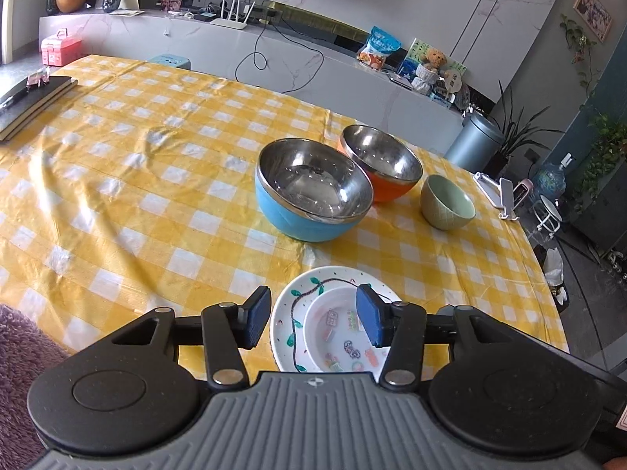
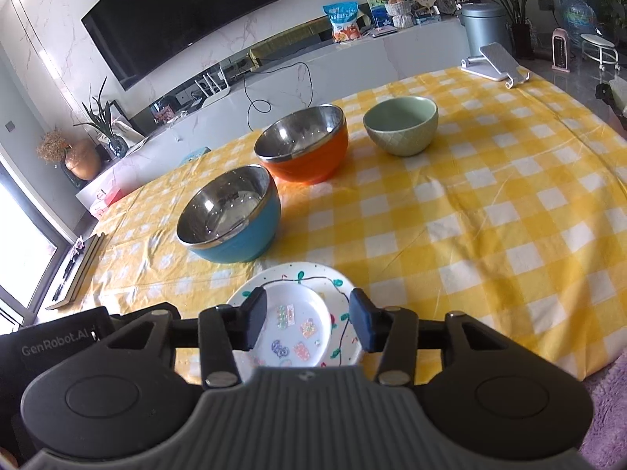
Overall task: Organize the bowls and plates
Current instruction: 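Move both grippers to the blue-sided steel bowl rim and close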
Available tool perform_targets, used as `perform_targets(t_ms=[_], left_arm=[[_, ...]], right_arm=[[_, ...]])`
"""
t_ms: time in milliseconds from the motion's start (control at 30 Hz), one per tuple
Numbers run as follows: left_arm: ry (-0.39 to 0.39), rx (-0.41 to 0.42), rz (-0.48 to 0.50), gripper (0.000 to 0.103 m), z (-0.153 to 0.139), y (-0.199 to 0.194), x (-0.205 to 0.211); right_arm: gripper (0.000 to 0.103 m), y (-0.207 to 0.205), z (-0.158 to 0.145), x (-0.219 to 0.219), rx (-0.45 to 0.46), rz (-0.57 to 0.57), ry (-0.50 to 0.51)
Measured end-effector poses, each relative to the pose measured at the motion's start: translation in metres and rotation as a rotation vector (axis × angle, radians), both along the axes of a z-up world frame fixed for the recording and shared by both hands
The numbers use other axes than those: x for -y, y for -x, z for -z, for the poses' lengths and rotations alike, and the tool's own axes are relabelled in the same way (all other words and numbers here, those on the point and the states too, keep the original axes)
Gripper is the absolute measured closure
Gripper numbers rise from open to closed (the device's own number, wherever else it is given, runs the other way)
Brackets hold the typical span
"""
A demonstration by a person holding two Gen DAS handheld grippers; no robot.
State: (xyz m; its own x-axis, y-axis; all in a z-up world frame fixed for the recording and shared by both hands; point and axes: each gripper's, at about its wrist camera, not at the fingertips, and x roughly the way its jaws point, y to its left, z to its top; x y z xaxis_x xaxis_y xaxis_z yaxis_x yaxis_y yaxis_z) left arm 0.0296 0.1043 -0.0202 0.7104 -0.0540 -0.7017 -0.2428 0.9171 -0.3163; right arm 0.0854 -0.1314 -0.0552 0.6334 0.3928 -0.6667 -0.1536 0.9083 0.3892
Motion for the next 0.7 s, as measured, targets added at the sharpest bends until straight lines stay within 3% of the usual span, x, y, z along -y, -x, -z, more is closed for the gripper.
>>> perform_targets(t_ms=[300,700], left_arm=[[-0.009,0.001,-0.047,0.046,-0.005,-0.02,-0.016],[-0.052,-0.019,-0.094,0.046,0.001,-0.066,-0.033]], right_arm=[[0.048,-0.016,-0.007,-0.02,0.054,-0.021,0.072],[0.053,-0.07,0.002,-0.051,0.014,-0.031,0.082]])
